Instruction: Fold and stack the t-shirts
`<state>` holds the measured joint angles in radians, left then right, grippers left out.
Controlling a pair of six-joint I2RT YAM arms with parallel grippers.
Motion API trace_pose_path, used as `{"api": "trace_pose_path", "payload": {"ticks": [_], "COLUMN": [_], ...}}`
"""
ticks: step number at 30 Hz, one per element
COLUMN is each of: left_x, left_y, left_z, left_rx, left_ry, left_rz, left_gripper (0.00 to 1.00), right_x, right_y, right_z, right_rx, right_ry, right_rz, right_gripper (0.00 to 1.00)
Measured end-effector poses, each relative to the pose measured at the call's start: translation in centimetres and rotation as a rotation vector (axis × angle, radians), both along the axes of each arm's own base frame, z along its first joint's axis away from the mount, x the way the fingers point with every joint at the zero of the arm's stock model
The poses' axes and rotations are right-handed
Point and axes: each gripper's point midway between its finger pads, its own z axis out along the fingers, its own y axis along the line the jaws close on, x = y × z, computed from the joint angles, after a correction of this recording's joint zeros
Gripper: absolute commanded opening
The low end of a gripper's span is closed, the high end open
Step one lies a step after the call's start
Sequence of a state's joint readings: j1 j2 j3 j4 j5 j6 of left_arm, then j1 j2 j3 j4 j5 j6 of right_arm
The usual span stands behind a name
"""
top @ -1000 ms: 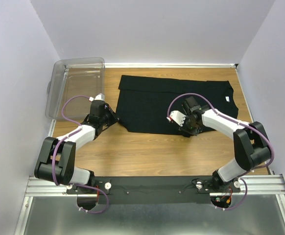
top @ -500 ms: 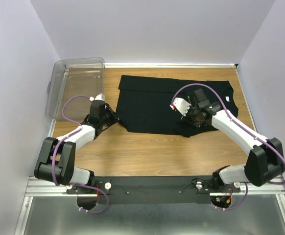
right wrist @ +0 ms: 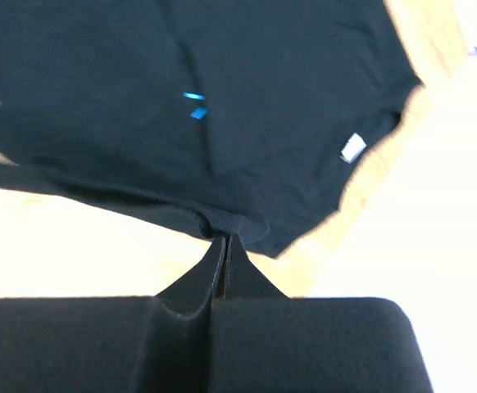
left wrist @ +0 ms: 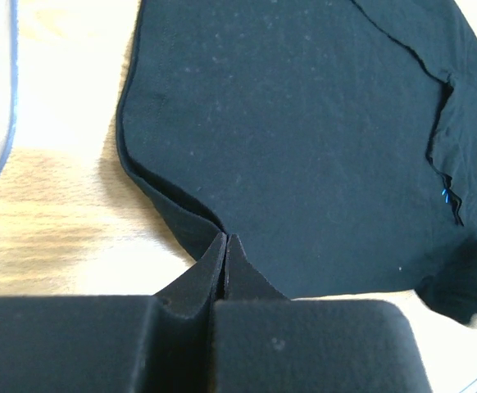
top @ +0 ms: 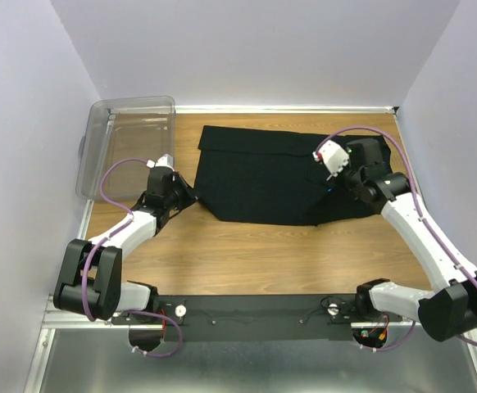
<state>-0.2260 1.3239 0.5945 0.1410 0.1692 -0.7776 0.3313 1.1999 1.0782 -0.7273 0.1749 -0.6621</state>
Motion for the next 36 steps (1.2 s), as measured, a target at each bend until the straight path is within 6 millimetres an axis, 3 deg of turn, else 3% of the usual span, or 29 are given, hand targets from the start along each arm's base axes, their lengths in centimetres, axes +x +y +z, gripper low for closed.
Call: {"api": "trace_pose_path", "payload": {"ticks": [4,10,18,36], "left_x": [0.1,1.8,4.4,11.5], "left_y": [0.3,0.0,0.0,2.1], "left_z": [0.0,1.8,3.6,1.1], "left_rx": [0.001,-0.010,-0.021,0.042], "left_ry": [0.007,-0.028,-0.060,0.023], "left_rz": [0.008,0.013,0.033,0.133], "left_gripper": [0.00,0.00,0.00,0.00], "right_x": [0.3,1.1,2.9,8.1], "right_y": [-2.4,-5.5,-7.8,-11.0], "right_z": [1.5,2.8,4.1,3.7], "right_rx": [0.004,0.010,0.016,0.037], "right_ry": [-0.043,-0.078,-0.117,-0.127], "right_rz": [-0.079,-0.179,-0.254,-0.327], "right_gripper": [0.01,0.01,0.00,0.01]}}
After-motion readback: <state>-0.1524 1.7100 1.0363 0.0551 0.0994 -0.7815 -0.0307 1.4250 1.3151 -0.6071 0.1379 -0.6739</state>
